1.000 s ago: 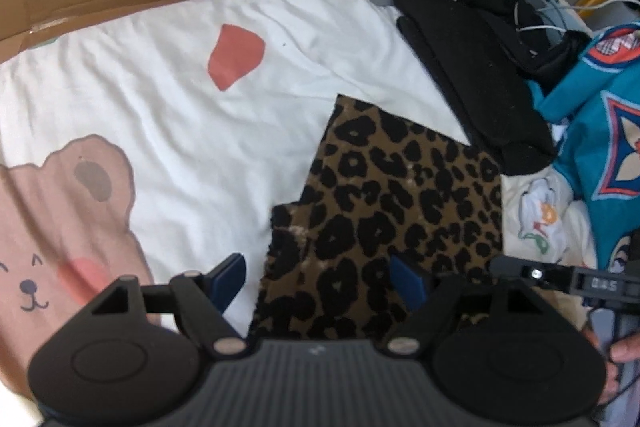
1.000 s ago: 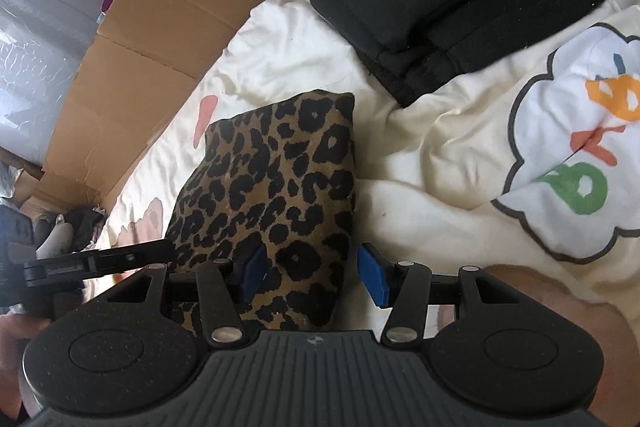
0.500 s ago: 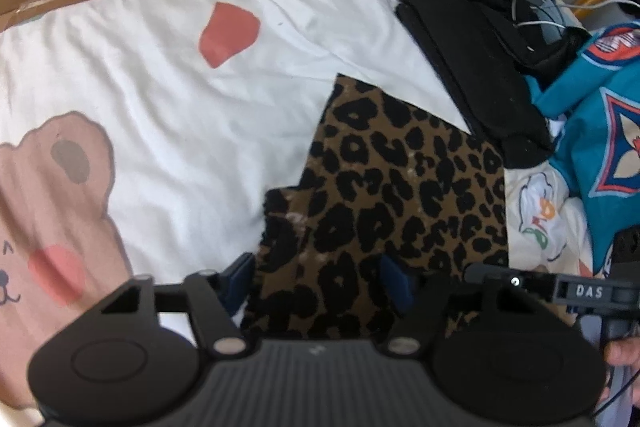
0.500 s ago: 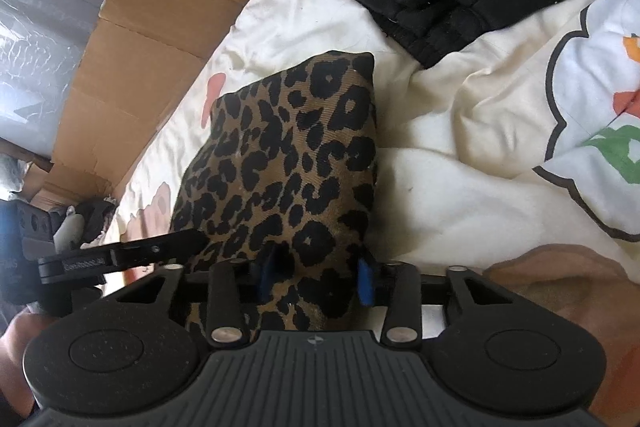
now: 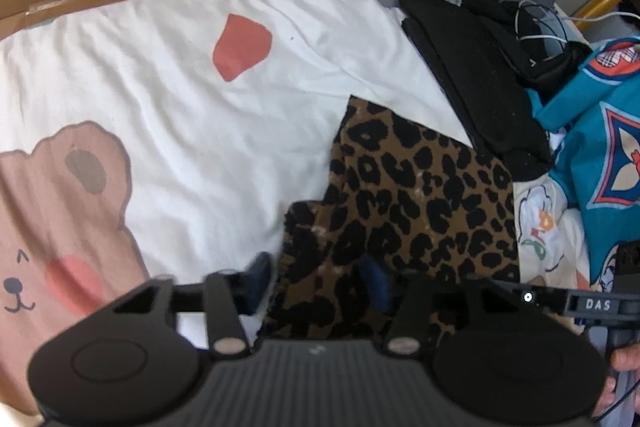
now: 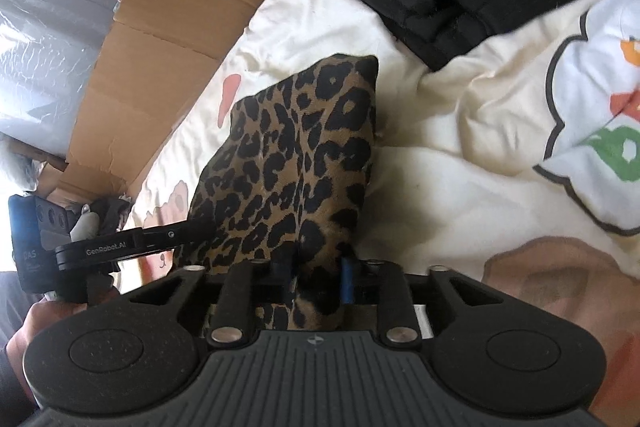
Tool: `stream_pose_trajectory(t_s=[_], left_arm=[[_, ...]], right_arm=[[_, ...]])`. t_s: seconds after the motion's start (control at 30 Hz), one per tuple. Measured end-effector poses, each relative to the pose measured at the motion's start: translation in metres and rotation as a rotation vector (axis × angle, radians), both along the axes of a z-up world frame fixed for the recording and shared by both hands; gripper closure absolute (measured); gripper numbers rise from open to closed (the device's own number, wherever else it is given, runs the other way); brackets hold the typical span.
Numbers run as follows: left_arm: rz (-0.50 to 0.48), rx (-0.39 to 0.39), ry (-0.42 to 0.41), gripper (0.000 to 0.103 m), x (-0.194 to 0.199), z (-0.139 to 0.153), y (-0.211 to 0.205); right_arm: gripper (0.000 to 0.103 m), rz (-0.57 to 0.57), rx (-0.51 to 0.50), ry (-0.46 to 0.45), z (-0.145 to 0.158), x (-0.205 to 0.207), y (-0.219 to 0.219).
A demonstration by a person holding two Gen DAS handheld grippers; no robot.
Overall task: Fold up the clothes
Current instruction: 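Close the left tool on the folded skirt while the right tool holds its other end, then lift the folded leopard skirt off the duvet with both tools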
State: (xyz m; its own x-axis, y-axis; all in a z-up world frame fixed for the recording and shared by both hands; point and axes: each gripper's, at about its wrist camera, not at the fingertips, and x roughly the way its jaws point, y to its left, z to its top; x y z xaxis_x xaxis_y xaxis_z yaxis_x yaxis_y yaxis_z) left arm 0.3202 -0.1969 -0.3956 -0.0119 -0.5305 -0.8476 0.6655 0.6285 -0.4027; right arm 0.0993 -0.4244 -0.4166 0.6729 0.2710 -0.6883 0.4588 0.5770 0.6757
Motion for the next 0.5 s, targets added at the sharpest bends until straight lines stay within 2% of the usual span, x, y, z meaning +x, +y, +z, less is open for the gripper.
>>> stream_pose_trajectory(t_s=[0.13, 0.3, 0.33, 0.37, 0.4, 0.43, 0.5], left_arm=[[0.026, -0.004, 0.087, 0.035, 0.01, -0.01, 0.001], [0.016, -0.018, 0.123, 0.03, 0.014, -0.016, -0.002], [0.008, -0.021, 0.122, 0.031, 0.013, -0.016, -0.004], [0.001, -0.024, 0.122, 0.035, 0.012, -0.017, -0.005], [-0.01, -0.025, 0.116, 0.04, 0.011, -0.017, -0.006], [-0.022, -0.022, 0.103, 0.047, 0.01, -0.015, -0.007], [-0.024, -0.026, 0.102, 0.052, 0.01, -0.013, -0.007]], right_arm=[[0.067, 0.016, 0.035, 0.032, -0.01, 0.0, 0.005], [0.067, 0.011, 0.078, 0.035, -0.018, 0.002, 0.008], [0.069, 0.016, 0.08, 0.033, -0.018, 0.003, 0.008], [0.079, 0.022, 0.081, 0.03, -0.017, 0.004, 0.008], [0.093, 0.029, 0.08, 0.027, -0.016, 0.005, 0.008], [0.094, 0.036, 0.079, 0.023, -0.014, 0.007, 0.007], [0.096, 0.053, 0.064, 0.016, -0.009, 0.009, 0.007]])
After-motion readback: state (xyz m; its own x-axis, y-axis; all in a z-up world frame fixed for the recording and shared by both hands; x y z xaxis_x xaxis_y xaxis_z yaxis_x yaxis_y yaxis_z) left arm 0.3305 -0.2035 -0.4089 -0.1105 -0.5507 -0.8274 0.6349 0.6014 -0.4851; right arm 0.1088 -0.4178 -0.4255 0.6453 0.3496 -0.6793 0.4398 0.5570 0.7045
